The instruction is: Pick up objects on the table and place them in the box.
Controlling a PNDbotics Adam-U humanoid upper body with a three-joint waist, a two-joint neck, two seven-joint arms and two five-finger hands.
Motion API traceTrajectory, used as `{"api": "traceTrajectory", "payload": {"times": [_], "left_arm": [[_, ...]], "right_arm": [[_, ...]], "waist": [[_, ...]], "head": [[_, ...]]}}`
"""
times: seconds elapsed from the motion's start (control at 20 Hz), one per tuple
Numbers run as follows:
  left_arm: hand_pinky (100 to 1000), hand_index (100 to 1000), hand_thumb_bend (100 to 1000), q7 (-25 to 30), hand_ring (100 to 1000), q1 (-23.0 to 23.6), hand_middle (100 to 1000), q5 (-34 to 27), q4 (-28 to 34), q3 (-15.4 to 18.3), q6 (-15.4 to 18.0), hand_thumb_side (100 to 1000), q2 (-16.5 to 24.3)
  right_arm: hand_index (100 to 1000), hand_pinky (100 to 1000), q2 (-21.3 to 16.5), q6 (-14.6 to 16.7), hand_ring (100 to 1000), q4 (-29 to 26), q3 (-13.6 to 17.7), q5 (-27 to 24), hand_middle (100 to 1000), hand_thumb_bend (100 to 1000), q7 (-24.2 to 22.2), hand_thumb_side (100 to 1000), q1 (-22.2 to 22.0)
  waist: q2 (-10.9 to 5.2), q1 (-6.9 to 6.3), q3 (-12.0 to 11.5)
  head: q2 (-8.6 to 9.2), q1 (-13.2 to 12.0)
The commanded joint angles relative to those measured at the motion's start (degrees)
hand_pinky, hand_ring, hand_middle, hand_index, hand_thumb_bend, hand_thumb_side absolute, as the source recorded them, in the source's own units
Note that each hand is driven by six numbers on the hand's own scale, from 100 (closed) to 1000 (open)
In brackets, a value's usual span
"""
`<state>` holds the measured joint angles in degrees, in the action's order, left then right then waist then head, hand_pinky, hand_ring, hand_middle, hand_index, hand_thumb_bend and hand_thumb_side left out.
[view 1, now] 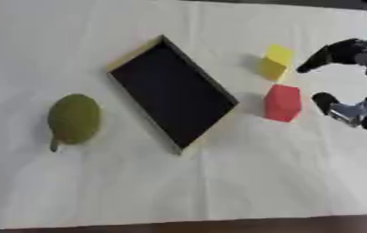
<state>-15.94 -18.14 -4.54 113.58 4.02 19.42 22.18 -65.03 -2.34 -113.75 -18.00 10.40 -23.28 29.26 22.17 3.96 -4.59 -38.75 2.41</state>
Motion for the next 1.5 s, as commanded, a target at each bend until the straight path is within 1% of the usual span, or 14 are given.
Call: {"api": "traceTrajectory", "payload": {"times": [0.05,0.15,0.3,0.4,0.5,0.65,0.8,0.85,0.9,0.95,1.05,1.15,1.45,1.5], "left_arm": [[716,813,206,0.14,723,-0.49,763,-0.42,1.01,0.10,0.03,522,0.79],[716,813,206,0.15,723,-0.49,763,-0.46,1.01,0.08,-0.01,523,0.77],[717,812,205,0.15,723,-0.51,762,-0.52,1.01,0.06,-0.09,523,0.75],[717,812,205,0.12,723,-0.53,762,-0.55,1.01,0.06,-0.13,523,0.74],[717,812,204,0.13,723,-0.53,762,-0.55,1.01,0.05,-0.15,524,0.74],[717,812,203,0.10,722,-0.54,761,-0.58,1.01,0.05,-0.19,524,0.73],[717,812,201,0.12,722,-0.54,761,-0.59,1.01,0.03,-0.23,525,0.70],[717,812,200,0.12,721,-0.52,761,-0.59,1.01,0.03,-0.26,526,0.68],[717,812,199,0.10,721,-0.50,760,-0.58,1.01,0.04,-0.28,526,0.66],[717,812,197,0.08,721,-0.48,760,-0.57,1.01,0.06,-0.30,525,0.65],[717,811,196,0.01,720,-0.45,759,-0.58,1.01,0.07,-0.35,525,0.61],[717,811,196,-0.01,719,-0.48,759,-0.59,1.01,0.01,-0.44,525,0.56],[717,809,194,-0.08,718,-0.61,757,-0.61,1.01,0.00,-0.49,525,0.55],[717,808,192,-0.09,717,-0.60,757,-0.60,1.01,-0.01,-0.51,524,0.53]], "right_arm": [[827,964,-0.53,-1.40,863,0.33,0.15,0.06,776,100,0.06,349,0.95],[820,973,-0.06,-2.54,869,1.02,-0.26,-1.51,769,100,-0.11,272,1.25],[828,981,0.43,-3.74,874,1.96,-0.70,-3.26,769,100,-0.81,214,1.77],[833,983,0.75,-4.18,874,2.32,-0.98,-3.69,767,111,-1.31,106,2.16],[832,985,1.11,-4.58,874,2.70,-1.25,-3.77,767,172,-1.76,100,2.48],[832,991,1.59,-5.10,880,3.22,-1.70,-3.60,774,226,-2.16,162,2.87],[843,999,2.01,-5.29,892,3.80,-2.06,-3.17,790,170,-2.50,100,3.13],[857,1000,2.19,-5.25,897,4.10,-2.08,-3.00,798,100,-2.43,462,3.18],[862,1000,2.35,-5.06,899,4.41,-2.04,-2.85,801,100,-2.00,545,3.23],[869,1000,2.43,-4.83,903,4.73,-2.07,-2.61,807,100,-1.51,669,3.20],[874,1000,2.59,-4.42,905,5.38,-2.25,-1.98,811,100,-0.42,803,3.07],[876,1000,2.77,-4.07,906,6.02,-2.60,-1.28,814,100,0.50,817,3.00],[878,1000,3.55,-3.77,912,8.14,-3.58,0.26,824,100,0.63,749,3.15],[875,1000,3.71,-3.73,912,8.33,-3.71,0.33,823,100,0.44,657,3.23]], "waist": [[-0.96,-0.13,0.00],[-0.92,-0.09,-0.02],[-0.89,-0.02,-0.08],[-0.85,0.01,-0.11],[-0.80,0.04,-0.14],[-0.73,0.09,-0.18],[-0.69,0.12,-0.19],[-0.67,0.13,-0.20],[-0.65,0.13,-0.19],[-0.63,0.14,-0.20],[-0.59,0.15,-0.22],[-0.54,0.16,-0.24],[-0.47,0.11,-0.47],[-0.48,0.12,-0.50]], "head": [[0.37,-0.16],[0.37,-0.21],[0.42,-0.26],[0.44,-0.28],[0.46,-0.34],[0.50,-0.42],[0.52,-0.43],[0.54,-0.45],[0.53,-0.49],[0.49,-0.51],[0.43,-0.53],[0.47,-0.53],[0.50,-0.53],[0.48,-0.53]]}}
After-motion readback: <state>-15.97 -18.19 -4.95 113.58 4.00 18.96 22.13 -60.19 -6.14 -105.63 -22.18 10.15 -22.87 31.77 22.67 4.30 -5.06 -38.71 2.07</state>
